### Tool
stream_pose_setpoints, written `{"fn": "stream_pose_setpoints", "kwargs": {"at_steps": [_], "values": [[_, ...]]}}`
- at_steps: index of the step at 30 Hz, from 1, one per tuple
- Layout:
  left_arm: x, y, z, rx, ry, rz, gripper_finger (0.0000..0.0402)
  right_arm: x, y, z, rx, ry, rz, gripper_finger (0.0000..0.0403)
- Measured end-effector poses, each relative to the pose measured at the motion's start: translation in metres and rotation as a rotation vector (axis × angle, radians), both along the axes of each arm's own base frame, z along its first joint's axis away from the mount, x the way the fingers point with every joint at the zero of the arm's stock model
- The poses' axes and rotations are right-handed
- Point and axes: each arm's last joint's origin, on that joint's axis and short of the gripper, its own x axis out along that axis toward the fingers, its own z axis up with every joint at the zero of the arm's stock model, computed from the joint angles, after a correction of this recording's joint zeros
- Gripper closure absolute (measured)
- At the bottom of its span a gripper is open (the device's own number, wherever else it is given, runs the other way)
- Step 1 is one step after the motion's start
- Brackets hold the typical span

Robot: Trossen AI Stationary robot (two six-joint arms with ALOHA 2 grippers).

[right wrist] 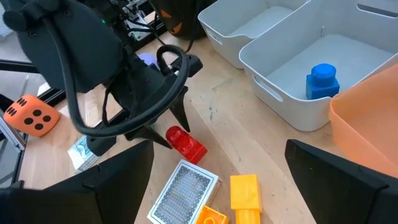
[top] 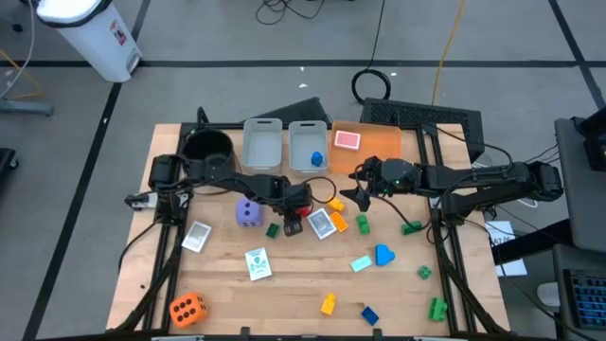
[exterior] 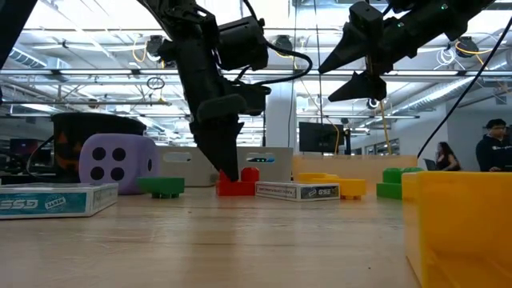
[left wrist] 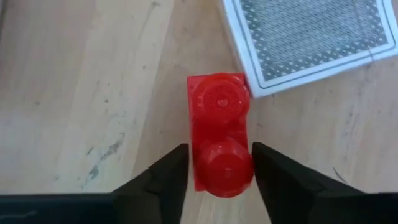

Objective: Pick & Place Toys
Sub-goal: Put the red gamepiece into the right gray bin

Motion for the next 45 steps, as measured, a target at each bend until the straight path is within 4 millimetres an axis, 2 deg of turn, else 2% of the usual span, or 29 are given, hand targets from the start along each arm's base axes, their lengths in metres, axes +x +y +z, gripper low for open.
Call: {"fn": "stream_pose_setpoints", "kwargs": {"at_steps": [6, 14, 19, 27, 35, 45], "values": [[0.000, 0.004, 0.001, -0.005, -0.004, 0.010, 0.0287, 0.000, 0.000, 0.000, 0.000, 0.000, 0.000, 0.0046], [0.000, 0.003, 0.001, -0.013, -0.004, 0.007, 0.0267, 0.000, 0.000, 0.000, -0.001, 0.001, 0.001, 0.0046], [0.000, 0.004, 0.001, -0.046, -0.008, 0.001, 0.0288, 0.000, 0.000, 0.000, -0.005, 0.001, 0.002, 0.0046], [-0.001, 0.010, 0.002, -0.131, -0.013, 0.013, 0.0288, 0.000, 0.000, 0.000, -0.022, 0.005, 0.010, 0.0046], [-0.009, 0.020, 0.024, -0.141, -0.046, 0.043, 0.0284, 0.000, 0.000, 0.000, -0.028, 0.009, 0.012, 0.0046], [-0.032, 0.044, 0.073, -0.160, -0.121, 0.187, 0.0283, 0.000, 0.000, 0.000, -0.028, 0.010, 0.011, 0.0046]]}}
